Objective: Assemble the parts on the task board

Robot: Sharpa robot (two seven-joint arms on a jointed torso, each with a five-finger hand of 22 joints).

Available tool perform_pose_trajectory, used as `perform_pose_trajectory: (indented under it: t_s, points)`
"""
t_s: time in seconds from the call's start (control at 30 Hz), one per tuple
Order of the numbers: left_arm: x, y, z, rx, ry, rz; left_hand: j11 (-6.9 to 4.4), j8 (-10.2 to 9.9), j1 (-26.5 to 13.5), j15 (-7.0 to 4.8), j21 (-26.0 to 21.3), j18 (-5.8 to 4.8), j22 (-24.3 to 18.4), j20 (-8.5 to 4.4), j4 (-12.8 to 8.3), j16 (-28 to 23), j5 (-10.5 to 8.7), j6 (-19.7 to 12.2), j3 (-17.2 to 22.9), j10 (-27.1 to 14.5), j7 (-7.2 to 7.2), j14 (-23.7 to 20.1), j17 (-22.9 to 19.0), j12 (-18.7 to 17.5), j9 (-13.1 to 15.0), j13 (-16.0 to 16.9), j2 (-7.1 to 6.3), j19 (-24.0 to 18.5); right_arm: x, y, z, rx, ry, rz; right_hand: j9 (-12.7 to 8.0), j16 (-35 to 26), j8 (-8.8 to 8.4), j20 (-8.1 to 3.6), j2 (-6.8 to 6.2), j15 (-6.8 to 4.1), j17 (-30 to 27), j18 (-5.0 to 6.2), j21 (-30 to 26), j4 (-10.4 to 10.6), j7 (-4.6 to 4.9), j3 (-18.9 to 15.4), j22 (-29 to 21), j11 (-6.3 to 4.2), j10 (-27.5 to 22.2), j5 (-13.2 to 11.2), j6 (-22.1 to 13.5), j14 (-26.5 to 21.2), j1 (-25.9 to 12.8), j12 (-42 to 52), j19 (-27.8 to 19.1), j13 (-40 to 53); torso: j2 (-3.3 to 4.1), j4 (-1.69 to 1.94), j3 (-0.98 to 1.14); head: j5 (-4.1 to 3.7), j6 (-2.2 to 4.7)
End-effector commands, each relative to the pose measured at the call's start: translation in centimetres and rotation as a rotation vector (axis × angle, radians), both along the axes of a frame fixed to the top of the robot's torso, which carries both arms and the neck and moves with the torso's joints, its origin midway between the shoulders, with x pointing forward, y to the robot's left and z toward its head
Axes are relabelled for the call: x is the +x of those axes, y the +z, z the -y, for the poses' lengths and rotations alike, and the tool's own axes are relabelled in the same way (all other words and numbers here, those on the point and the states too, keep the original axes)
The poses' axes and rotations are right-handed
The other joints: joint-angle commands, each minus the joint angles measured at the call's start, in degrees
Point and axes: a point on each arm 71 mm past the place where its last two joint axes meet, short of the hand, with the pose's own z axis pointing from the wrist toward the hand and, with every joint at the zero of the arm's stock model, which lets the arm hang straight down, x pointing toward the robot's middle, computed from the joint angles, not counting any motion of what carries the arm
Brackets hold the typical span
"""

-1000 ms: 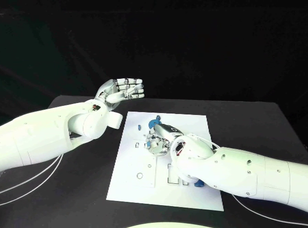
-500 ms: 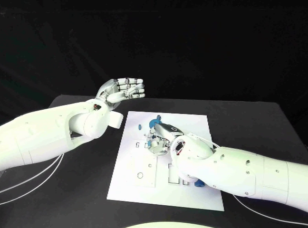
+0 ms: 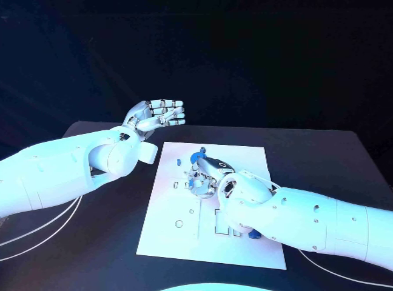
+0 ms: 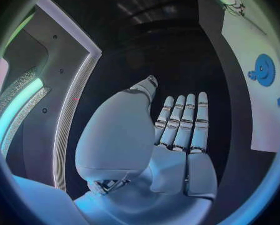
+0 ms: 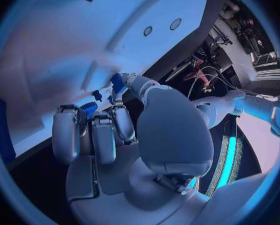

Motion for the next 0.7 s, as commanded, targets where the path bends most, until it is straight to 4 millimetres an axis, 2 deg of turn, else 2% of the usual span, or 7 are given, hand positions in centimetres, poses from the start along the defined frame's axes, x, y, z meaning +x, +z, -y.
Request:
perform_pose_trajectory:
  t_s: [0.03, 0.4, 0.7]
  points:
    - [-0.01, 0.13, 0.25, -0.005, -0.017, 0.008, 0.07, 0.3, 0.1, -0.02, -0.3, -0.33, 0.1, -0.11, 0.1, -0.2, -0.13, 0.3, -0.1, 0.2, 4.85, 0.0, -0.1, 0.4, 0.1, 0.1, -0.02, -0.3, -0.05, -0.22, 0.05, -0.018, 0.001, 0.004, -0.1, -0.1, 0.16, -0.24, -0.13, -0.46, 11.1, -0.30, -0.2, 0.1, 0.10, -0.3, 4.2, -0.03, -0.2, 0.2, -0.1, 5.1, -0.6, -0.3, 0.0, -0.2, -0.01, -0.01, -0.01, -0.01, 0.04]
    - [0.02, 0.10, 0.22, -0.002, -0.017, 0.007, 0.07, 0.4, 0.2, -0.01, -0.3, -0.35, 0.1, -0.11, 0.3, -0.2, -0.13, 0.3, -0.3, 0.2, 4.85, 0.0, -0.1, 0.4, 0.1, 0.1, 0.00, -0.4, -0.08, -0.29, 0.05, -0.021, 0.003, 0.003, -0.2, 0.0, 0.05, -0.21, -0.69, -0.39, 11.3, -0.24, -0.5, 0.0, 0.25, -0.4, 3.9, 0.09, -1.1, 0.2, -0.6, 5.1, -0.8, -1.2, -0.2, -1.3, 0.02, 0.02, -0.03, -0.06, -0.09]
    - [0.05, 0.08, 0.19, -0.001, -0.017, 0.007, 0.07, 0.4, 0.2, -0.01, -0.3, -0.36, 0.1, -0.11, 0.3, -0.3, -0.13, 0.3, -0.3, 0.2, 4.84, 0.0, -0.1, 0.4, 0.1, 0.1, 0.00, -0.4, -0.05, -0.33, 0.05, -0.020, 0.002, 0.005, -0.6, -0.1, -0.47, 0.03, -1.61, -0.03, 11.2, -0.13, -1.1, 0.1, 0.82, -0.4, 3.5, 0.55, -3.1, 0.3, -2.2, 5.1, -1.3, -3.1, -0.5, -3.6, -0.01, 0.00, -0.04, -0.05, -0.09]
